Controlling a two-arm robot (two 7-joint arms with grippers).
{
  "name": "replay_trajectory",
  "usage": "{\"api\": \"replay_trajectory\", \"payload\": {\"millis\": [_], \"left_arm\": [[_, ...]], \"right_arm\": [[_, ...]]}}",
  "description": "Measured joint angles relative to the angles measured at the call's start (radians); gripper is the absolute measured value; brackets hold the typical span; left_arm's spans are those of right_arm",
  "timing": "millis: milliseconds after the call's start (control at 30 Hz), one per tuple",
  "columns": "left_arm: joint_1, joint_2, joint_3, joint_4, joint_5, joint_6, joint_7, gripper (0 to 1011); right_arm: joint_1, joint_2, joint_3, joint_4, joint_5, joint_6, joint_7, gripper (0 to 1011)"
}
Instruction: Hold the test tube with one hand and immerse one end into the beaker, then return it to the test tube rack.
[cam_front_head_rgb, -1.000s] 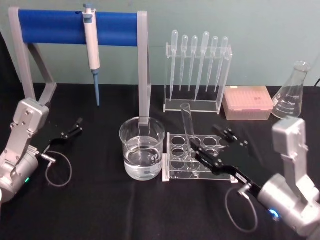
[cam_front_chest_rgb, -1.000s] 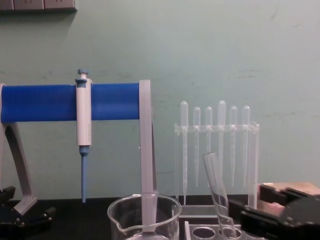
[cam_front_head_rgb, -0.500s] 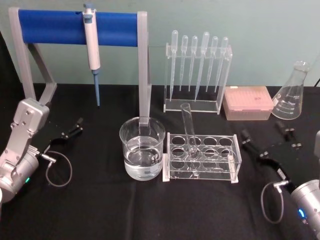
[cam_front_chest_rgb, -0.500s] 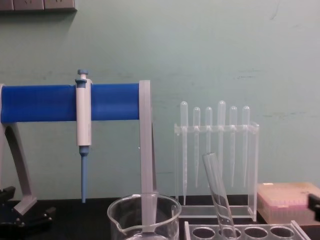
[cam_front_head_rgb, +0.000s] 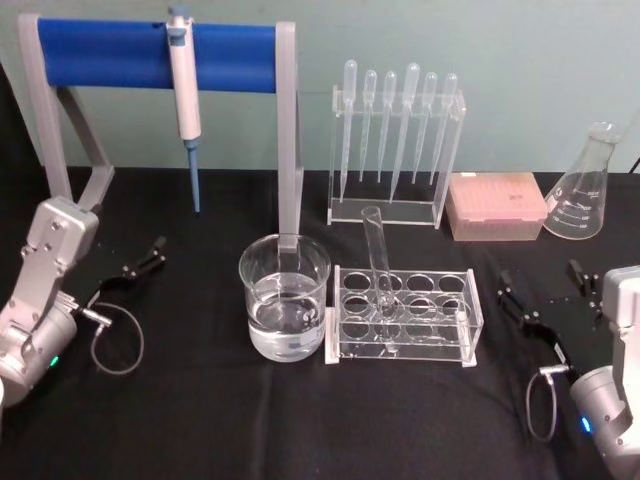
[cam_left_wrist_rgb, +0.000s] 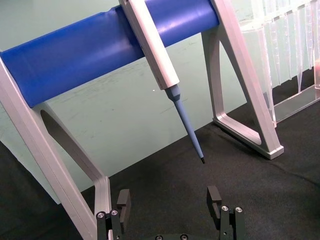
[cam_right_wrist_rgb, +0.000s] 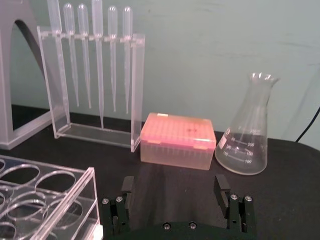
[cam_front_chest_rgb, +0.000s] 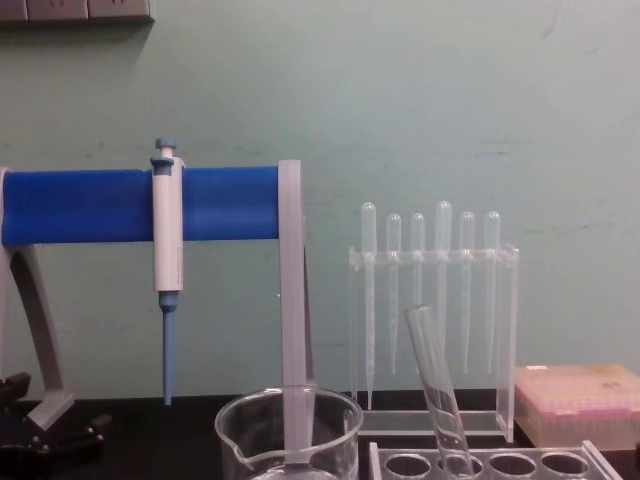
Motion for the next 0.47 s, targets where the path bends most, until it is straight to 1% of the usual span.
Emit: {"api": "replay_trajectory", "payload": {"millis": [133,467], "left_arm": [[0.000,0.000,0.000,0.000,0.000,0.000,0.000,1000],[0.000,0.000,0.000,0.000,0.000,0.000,0.000,1000]], "right_arm": [[-0.002,-0.004,0.002,-0.001,-0.016,0.008,0.000,1002],[-0.001,-0.003,0.003,0.000,-0.014,0.007,0.000,1002]]}}
